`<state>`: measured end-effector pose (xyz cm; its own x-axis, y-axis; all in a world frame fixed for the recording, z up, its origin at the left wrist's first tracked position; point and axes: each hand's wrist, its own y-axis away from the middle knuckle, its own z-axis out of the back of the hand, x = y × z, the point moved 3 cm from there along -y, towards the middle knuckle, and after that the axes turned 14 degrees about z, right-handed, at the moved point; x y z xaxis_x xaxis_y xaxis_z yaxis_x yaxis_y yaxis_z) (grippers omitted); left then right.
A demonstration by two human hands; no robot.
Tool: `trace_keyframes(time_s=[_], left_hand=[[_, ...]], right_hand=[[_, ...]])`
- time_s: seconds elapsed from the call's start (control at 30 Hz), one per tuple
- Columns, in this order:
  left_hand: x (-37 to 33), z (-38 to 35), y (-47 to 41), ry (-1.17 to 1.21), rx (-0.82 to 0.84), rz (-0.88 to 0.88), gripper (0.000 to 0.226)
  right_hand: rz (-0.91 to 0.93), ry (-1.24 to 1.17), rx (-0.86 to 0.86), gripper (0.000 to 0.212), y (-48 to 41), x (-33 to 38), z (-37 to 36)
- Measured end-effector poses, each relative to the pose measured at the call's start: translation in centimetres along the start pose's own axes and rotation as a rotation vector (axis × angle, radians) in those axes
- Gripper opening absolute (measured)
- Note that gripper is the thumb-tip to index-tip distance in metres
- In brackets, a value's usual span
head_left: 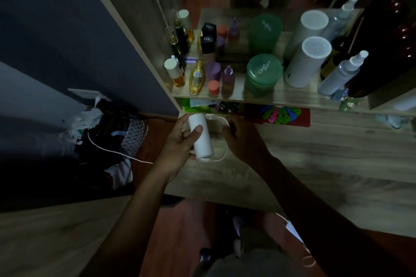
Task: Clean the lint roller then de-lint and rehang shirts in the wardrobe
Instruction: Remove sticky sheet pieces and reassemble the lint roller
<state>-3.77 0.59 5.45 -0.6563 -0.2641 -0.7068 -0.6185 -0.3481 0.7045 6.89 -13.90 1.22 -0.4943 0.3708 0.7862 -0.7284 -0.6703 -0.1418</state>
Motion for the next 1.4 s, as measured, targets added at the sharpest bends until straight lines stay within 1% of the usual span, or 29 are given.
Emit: trace_keyframes(time_s=[0.1,0.17,0.3,0.43,0.57,0.67,0.77,0.93,1.07,1.17,1.4], left_hand=[[-0.3,0.1,0.1,0.000,0.003,0.010,0.049],[-0.4,0.1,0.0,0.007,0.003,0.014,0.050],[-0.6,0.2,0.2,0.038,0.026,0.023,0.051],[-0.9,-0.2,0.7,0.009,0.030,0.021,0.046],[-1.4,-0.7,1.4,0.005,0.096,0.066,0.045],[-1.7,-1.1,1.9,-0.015,0.130,0.075,0.045],[-1.8,-1.6,2.0,-0.037,0.132,0.074,0.046],[-2.2,-2.2,2.2,-0.107,0.104,-0.006,0.051],[-2.7,-2.7,2.5,-0.136,0.155,-0.075,0.042],[-3.1,-3.2,2.7,-0.161,0.159,-0.098,0.053],[-3.9,-3.8,2.7,-0.104,0.100,-0.140,0.061]], right_hand=[[0.003,0.016,-0.028,0.024,0.0,0.2,0.3],[0.015,0.034,-0.049,0.021,-0.1,0.6,0.5],[-0.008,0.026,-0.055,0.023,-0.2,1.3,0.9],[-0.078,0.007,-0.024,0.026,-0.3,1.6,1.3],[-0.109,-0.038,0.003,0.031,-0.4,1.9,1.7],[-0.141,-0.084,0.010,0.031,-0.4,1.9,2.0],[-0.124,-0.069,-0.004,0.032,-0.5,2.2,2.4],[-0.040,-0.001,-0.017,0.030,-0.6,2.6,3.2],[0.030,-0.017,-0.041,0.027,-0.3,2.7,3.9],[0.082,0.001,-0.060,0.027,-0.3,2.5,4.6],[0.107,0.075,-0.104,0.032,-1.2,2.4,5.5]])
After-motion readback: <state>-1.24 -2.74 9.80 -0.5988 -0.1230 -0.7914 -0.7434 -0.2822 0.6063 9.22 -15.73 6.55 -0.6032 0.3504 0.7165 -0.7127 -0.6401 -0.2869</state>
